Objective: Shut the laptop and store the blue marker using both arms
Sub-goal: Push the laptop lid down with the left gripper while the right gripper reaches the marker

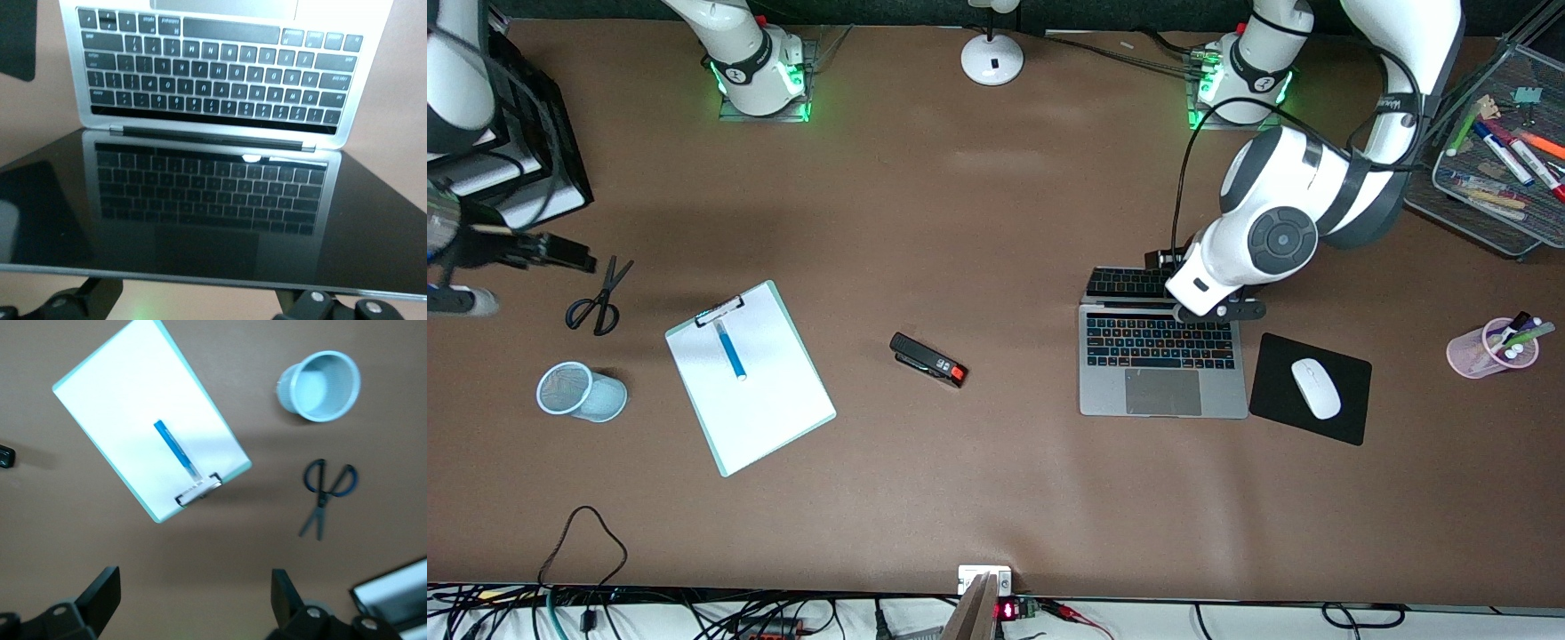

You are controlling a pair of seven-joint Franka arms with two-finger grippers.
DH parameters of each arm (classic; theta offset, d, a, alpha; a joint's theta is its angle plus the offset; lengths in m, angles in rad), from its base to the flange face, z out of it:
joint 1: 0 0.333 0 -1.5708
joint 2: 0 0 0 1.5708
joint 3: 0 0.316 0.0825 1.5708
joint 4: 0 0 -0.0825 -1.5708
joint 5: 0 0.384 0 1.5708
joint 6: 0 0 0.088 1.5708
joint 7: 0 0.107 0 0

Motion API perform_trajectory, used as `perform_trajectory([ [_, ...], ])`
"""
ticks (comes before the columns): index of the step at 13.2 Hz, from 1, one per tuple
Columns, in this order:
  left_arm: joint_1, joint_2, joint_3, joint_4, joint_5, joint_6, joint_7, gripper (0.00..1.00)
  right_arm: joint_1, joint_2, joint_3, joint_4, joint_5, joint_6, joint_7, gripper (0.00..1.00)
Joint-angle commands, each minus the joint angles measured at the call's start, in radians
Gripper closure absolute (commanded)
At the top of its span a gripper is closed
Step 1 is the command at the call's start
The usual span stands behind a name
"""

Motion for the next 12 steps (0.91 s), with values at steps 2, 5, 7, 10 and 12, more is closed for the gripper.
perform_trajectory([
  [2,0.004,0.036,0.001,0.081,0.005,0.002,-0.011,0.00,0.032,0.075,0.005,0.005,0.007,0.087,-0.016,0.00],
  [5,0.005,0.089,0.004,0.114,0.003,0.026,-0.013,0.00,0.063,0.141,0.005,0.005,-0.032,0.163,-0.042,0.00],
  [7,0.005,0.104,0.007,0.115,0.003,0.060,-0.011,0.00,0.063,0.191,0.006,0.005,0.009,0.187,-0.161,0.00],
  [10,0.004,0.145,0.007,0.160,0.002,0.081,-0.013,0.00,0.055,0.247,0.005,0.003,0.050,0.244,-0.281,0.00],
  [12,0.004,0.171,0.007,0.192,0.002,0.084,-0.013,0.00,0.057,0.283,0.005,-0.004,0.048,0.304,-0.330,0.00],
])
